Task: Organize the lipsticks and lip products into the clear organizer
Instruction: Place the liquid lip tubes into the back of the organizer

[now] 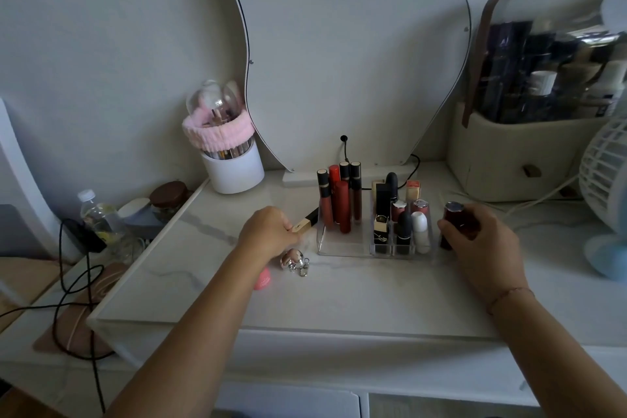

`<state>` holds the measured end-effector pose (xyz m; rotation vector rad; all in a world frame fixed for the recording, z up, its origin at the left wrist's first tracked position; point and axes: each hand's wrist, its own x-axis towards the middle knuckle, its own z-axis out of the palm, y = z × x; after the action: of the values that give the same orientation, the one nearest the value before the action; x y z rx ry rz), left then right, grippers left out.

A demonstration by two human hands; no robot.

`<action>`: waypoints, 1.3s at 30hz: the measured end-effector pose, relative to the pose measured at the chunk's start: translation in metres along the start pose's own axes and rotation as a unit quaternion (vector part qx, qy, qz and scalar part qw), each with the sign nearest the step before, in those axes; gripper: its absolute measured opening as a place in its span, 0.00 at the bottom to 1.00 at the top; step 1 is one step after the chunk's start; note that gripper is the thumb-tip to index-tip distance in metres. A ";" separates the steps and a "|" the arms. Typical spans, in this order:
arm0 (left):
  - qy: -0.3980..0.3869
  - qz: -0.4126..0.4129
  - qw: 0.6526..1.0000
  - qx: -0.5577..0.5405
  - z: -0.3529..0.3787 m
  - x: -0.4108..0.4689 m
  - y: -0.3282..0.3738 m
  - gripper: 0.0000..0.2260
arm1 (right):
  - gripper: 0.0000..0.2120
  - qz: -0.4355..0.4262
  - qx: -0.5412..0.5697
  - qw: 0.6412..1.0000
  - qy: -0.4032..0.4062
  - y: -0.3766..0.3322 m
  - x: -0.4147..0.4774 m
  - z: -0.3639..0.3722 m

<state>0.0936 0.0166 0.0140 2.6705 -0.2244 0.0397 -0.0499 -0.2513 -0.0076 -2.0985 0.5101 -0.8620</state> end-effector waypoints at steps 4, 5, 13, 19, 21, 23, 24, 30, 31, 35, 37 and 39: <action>0.053 0.003 0.998 -0.046 0.003 -0.001 0.000 0.01 | 0.11 0.003 0.000 1.000 0.005 -0.001 0.000 0.000; 0.072 0.005 0.995 -0.071 0.001 -0.001 0.000 0.02 | 0.11 0.002 -0.001 1.000 0.007 -0.001 0.000 0.000; 0.165 0.095 0.930 -0.313 -0.048 -0.011 0.015 0.06 | 0.12 0.002 0.000 1.000 0.003 -0.002 0.000 -0.001; 0.137 0.180 0.896 -0.381 -0.060 -0.035 0.049 0.04 | 0.12 -0.002 -0.006 1.000 0.007 -0.003 -0.001 -0.001; 0.130 0.209 0.901 -0.359 -0.054 -0.040 0.066 0.04 | 0.12 0.000 -0.001 1.000 0.003 -0.002 -0.001 -0.002; 0.139 0.226 0.909 -0.322 -0.046 -0.041 0.081 0.04 | 0.12 0.003 0.000 1.000 0.003 -0.002 -0.001 -0.002; 0.143 0.231 0.912 -0.307 -0.042 -0.040 0.087 0.05 | 0.11 0.004 0.000 1.000 0.004 -0.002 0.000 -0.002; 0.155 0.232 0.928 -0.248 -0.013 -0.035 0.102 0.04 | 0.12 0.002 0.000 1.000 0.007 -0.001 0.000 -0.001; 0.162 0.227 0.929 -0.242 -0.008 -0.034 0.102 0.04 | 0.12 0.001 0.000 1.000 0.007 -0.001 0.000 -0.001; 0.191 0.197 0.930 -0.243 0.008 -0.032 0.100 0.03 | 0.12 -0.003 0.002 1.000 0.008 -0.001 0.001 -0.001; 0.204 0.184 0.927 -0.255 0.013 -0.034 0.101 0.03 | 0.12 0.000 0.003 1.000 0.007 -0.001 0.001 -0.001; 0.213 0.176 0.926 -0.258 0.017 -0.035 0.102 0.02 | 0.12 0.003 0.004 1.000 0.006 -0.001 0.001 -0.001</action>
<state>0.0424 -0.0755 0.0411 2.0070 -0.4908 0.5830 -0.0502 -0.2517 -0.0064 -2.0848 0.5192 -0.8732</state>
